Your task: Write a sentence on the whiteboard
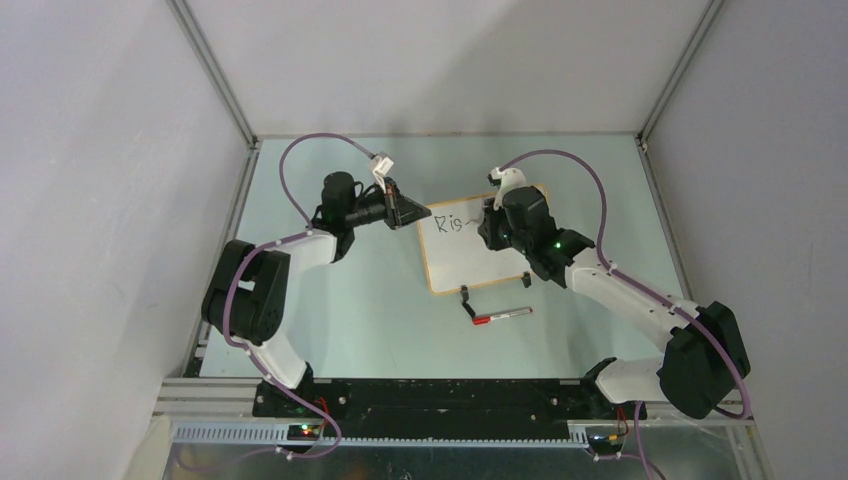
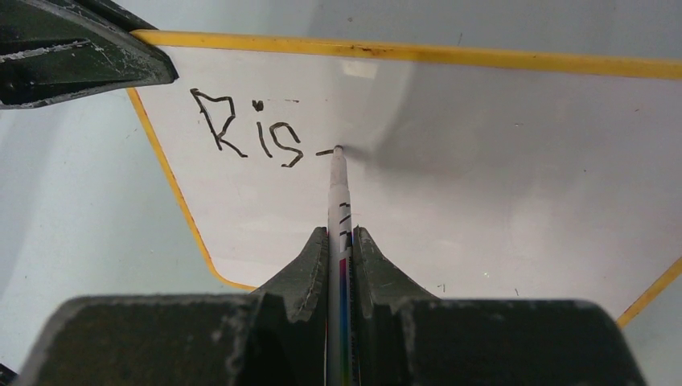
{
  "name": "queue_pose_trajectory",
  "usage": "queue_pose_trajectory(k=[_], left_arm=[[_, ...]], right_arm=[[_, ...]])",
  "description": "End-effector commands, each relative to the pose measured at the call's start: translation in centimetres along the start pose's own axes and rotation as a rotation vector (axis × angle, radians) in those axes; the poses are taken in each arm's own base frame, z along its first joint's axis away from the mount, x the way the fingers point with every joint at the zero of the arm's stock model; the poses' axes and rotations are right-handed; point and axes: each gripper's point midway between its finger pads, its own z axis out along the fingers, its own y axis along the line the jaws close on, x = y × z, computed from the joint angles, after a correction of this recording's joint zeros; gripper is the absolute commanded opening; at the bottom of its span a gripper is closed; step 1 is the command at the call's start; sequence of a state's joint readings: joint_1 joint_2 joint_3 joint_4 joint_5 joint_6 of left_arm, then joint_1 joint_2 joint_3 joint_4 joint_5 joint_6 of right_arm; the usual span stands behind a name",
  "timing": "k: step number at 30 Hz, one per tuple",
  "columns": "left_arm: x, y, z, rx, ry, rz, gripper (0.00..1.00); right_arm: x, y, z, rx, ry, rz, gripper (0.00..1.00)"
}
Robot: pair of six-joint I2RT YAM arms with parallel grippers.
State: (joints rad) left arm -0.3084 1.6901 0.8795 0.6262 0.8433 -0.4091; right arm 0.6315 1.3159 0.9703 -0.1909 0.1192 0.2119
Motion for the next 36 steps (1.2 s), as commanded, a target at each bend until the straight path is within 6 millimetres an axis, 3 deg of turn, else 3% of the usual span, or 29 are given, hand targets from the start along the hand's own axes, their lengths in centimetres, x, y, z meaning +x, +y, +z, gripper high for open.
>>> queue_pose_trajectory(k=[1, 36], left_arm=[[1.3, 1.9, 0.3, -0.085, 0.037, 0.041, 0.07], [1.4, 1.8, 0.5, -0.081, 0.041, 0.040, 0.07]], right_arm=[[-2.4, -1.0, -0.5, 0.046, -0.064, 0.024, 0.00], [-3.1, 0.7, 0.3, -0.036, -0.058, 0.025, 0.00]])
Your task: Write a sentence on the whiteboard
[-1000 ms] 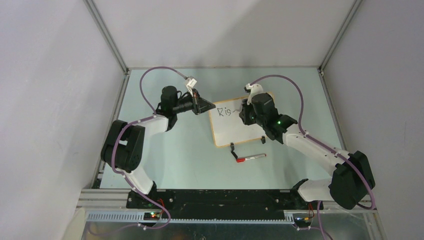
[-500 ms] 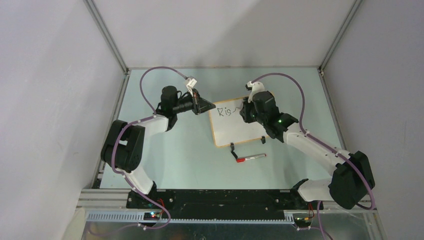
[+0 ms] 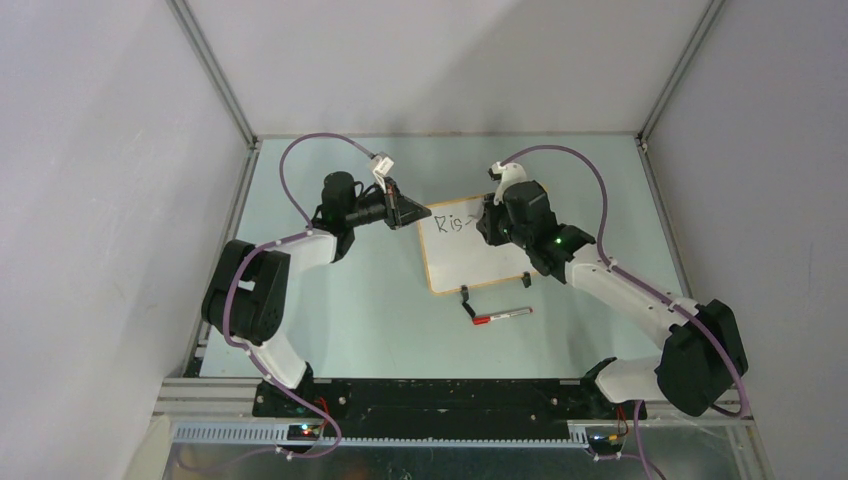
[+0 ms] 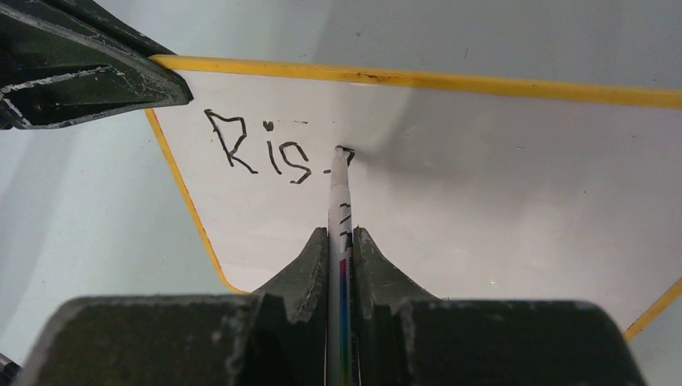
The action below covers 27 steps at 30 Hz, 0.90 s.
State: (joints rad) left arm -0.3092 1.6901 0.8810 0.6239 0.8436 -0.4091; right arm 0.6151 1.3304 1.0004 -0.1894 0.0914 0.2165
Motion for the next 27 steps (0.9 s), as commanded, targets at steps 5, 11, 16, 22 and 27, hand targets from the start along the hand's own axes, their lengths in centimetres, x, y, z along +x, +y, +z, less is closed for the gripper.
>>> queue_pose_trajectory(k=[5, 11, 16, 22, 27], left_arm=[[1.4, 1.9, 0.4, -0.082, 0.040, 0.042, 0.07], [1.4, 1.9, 0.4, -0.084, 0.040, 0.042, 0.07], [1.4, 1.9, 0.4, -0.084, 0.040, 0.042, 0.07], [1.4, 1.9, 0.4, -0.085, 0.041, 0.043, 0.07], [1.4, 1.9, 0.4, -0.085, 0.041, 0.043, 0.07]], right_arm=[[-1.9, 0.8, 0.3, -0.031, -0.040, 0.007, 0.00], [-1.6, 0.9, 0.3, -0.039, -0.030, 0.004, 0.00], [-1.3, 0.9, 0.3, -0.042, -0.017, 0.000, 0.00], [-0.8, 1.0, 0.3, -0.040, 0.000, -0.004, 0.00], [-0.5, 0.8, 0.2, -0.030, 0.014, -0.008, 0.00]])
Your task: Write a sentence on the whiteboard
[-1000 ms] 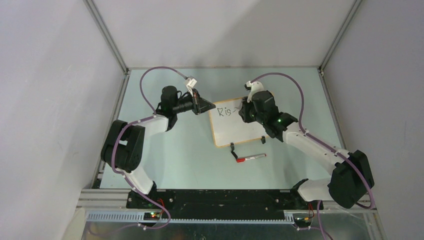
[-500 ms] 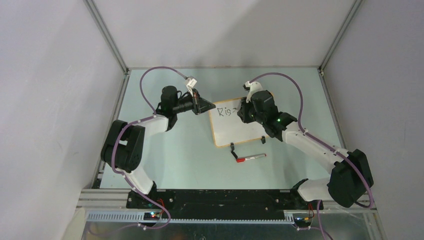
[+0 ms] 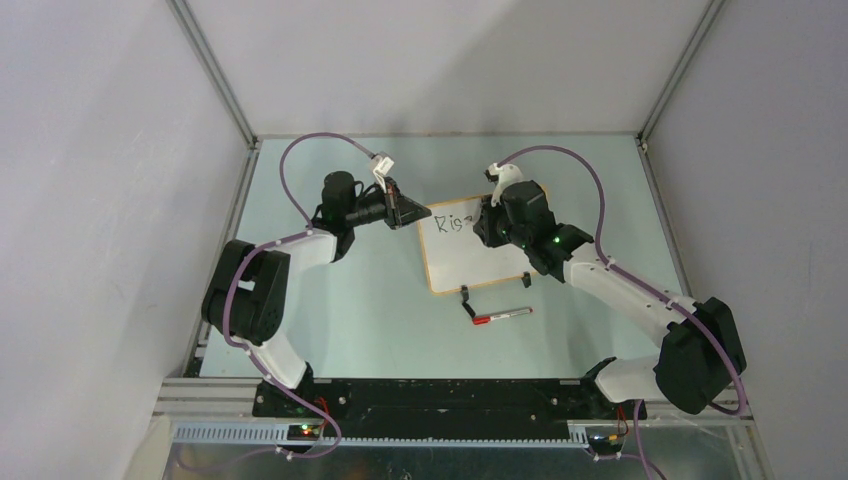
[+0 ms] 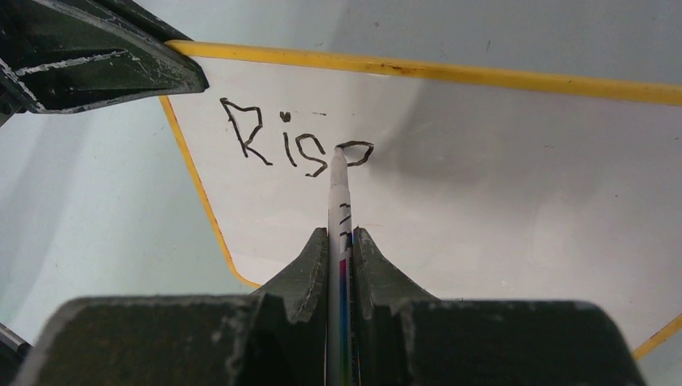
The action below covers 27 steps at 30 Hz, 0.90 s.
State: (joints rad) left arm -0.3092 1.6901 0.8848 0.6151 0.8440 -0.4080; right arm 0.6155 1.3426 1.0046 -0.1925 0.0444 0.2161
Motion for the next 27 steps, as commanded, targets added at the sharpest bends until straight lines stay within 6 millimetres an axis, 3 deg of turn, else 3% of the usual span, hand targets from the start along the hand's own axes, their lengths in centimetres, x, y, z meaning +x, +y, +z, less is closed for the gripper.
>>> queue_pose_trajectory(k=[1, 27], left_arm=[[1.4, 1.9, 0.4, -0.083, 0.038, 0.046, 0.07], [1.4, 1.9, 0.3, -0.089, 0.038, 0.048, 0.07]], right_arm=[[-0.8, 0.0, 0.0, 0.014, -0.006, -0.008, 0.00], [0.7, -1.2, -0.8, 0.069, 0.033, -0.015, 0.00]])
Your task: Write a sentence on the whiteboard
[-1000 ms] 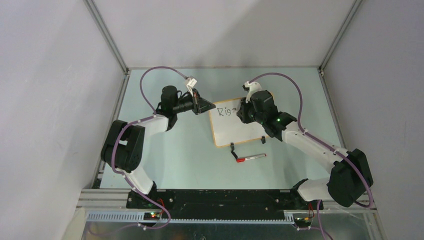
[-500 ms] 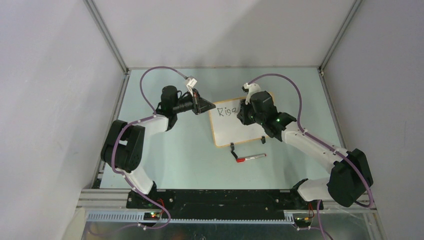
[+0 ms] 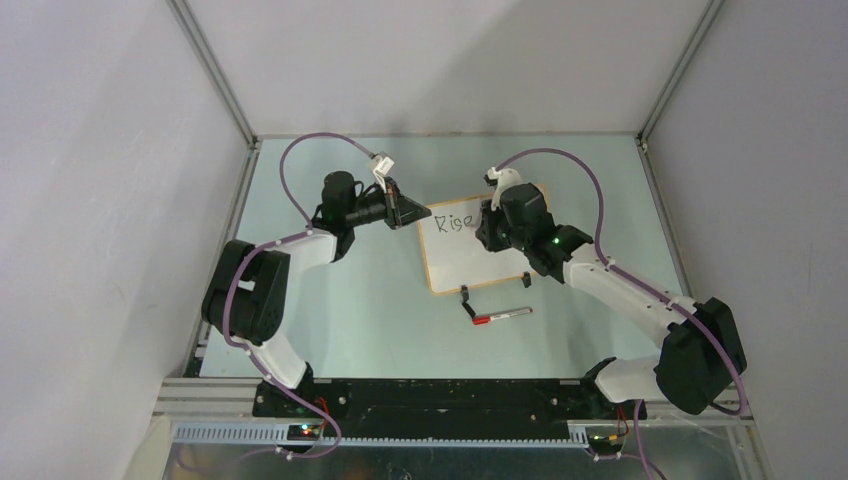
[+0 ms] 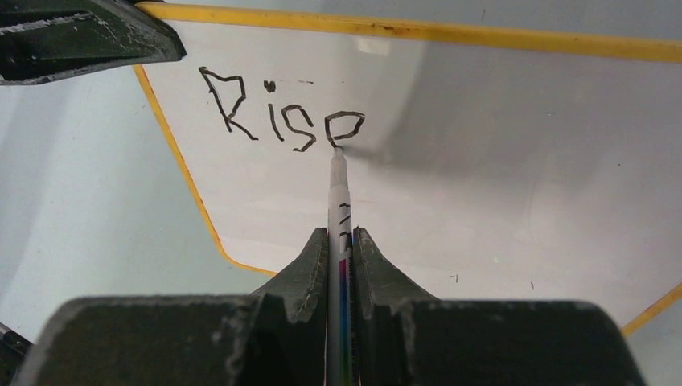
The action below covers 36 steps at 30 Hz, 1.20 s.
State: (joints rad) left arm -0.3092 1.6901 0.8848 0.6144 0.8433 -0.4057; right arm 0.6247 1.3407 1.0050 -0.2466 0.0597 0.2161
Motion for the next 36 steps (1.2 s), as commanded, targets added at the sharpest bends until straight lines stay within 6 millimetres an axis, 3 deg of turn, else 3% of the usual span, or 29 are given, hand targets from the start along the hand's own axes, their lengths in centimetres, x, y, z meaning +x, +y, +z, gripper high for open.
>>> queue_pose_trajectory(k=[1, 19, 28, 36], left_arm=[[1.4, 1.9, 0.3, -0.088, 0.038, 0.046, 0.07], [1.4, 1.8, 0.3, -0.086, 0.040, 0.046, 0.07], [1.4, 1.9, 0.4, -0.087, 0.041, 0.045, 0.07], [1.4, 1.9, 0.5, -0.086, 0.040, 0.043, 0.07]], right_arm=[[-0.4, -1.0, -0.5, 0.051, -0.010, -0.006, 0.00], [-1.0, -2.1, -0.9, 0.104, -0.035, 0.007, 0.00], [-1.8, -1.4, -1.4, 0.069, -0.063, 0.012, 0.00], [-2.6, -0.2, -3.2, -0.018, -0.151, 0.005, 0.00]])
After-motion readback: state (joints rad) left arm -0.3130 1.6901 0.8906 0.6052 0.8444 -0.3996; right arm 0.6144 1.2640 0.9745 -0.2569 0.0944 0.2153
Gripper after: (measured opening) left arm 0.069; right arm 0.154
